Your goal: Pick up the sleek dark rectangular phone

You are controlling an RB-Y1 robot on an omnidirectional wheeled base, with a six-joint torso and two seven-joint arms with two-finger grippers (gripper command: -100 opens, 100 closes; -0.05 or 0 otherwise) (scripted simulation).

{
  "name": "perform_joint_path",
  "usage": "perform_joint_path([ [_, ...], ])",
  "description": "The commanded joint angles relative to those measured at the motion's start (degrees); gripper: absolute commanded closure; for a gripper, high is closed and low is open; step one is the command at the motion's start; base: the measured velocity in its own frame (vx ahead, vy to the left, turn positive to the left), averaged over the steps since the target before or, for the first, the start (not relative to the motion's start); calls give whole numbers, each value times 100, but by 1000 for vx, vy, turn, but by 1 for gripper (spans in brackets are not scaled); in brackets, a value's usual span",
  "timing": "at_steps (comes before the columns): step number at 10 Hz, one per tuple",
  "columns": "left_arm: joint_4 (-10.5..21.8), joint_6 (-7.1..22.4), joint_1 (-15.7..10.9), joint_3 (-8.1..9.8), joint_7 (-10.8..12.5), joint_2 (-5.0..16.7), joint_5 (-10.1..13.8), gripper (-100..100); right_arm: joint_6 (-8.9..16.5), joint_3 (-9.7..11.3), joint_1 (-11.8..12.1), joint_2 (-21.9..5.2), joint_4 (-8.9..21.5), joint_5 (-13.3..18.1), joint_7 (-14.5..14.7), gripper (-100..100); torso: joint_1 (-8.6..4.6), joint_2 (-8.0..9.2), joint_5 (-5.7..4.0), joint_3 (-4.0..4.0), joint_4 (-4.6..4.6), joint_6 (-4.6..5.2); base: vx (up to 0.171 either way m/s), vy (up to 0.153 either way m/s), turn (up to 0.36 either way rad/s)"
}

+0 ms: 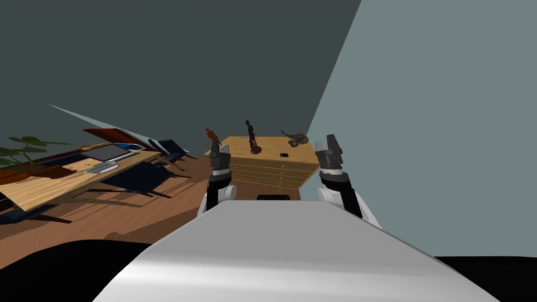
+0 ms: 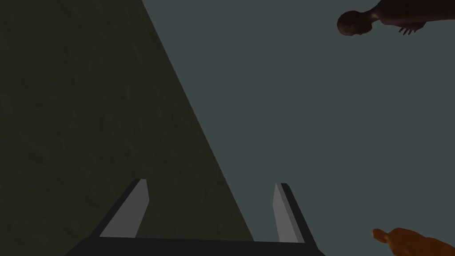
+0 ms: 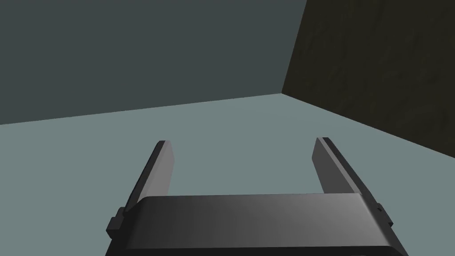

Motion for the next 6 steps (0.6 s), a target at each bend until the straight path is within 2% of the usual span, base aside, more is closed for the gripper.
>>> perform_joint_path([
  [1, 0, 0, 0, 0, 0, 0, 0, 0, -65, 16, 41, -189, 57, 47, 8, -100, 0, 0, 0, 0, 0, 0, -110, 82, 47],
  [3, 0, 0, 1, 1, 0, 1, 0, 0, -276, 110, 145, -587, 345, 256, 54, -100, -22, -21, -4, -11, -4, 0, -95, 86, 169],
  [4, 0, 0, 0, 0, 0, 0, 0, 0, -276, 110, 145, -686, 345, 256, 54, -100, -9, -12, -2, -7, -2, -1, -90, 90, 75],
  [6, 0, 0, 1, 1, 0, 1, 0, 0, -496, 227, 253, -1086, 712, 500, 112, -100, -19, -20, -3, -11, -4, 0, -92, 103, 198],
])
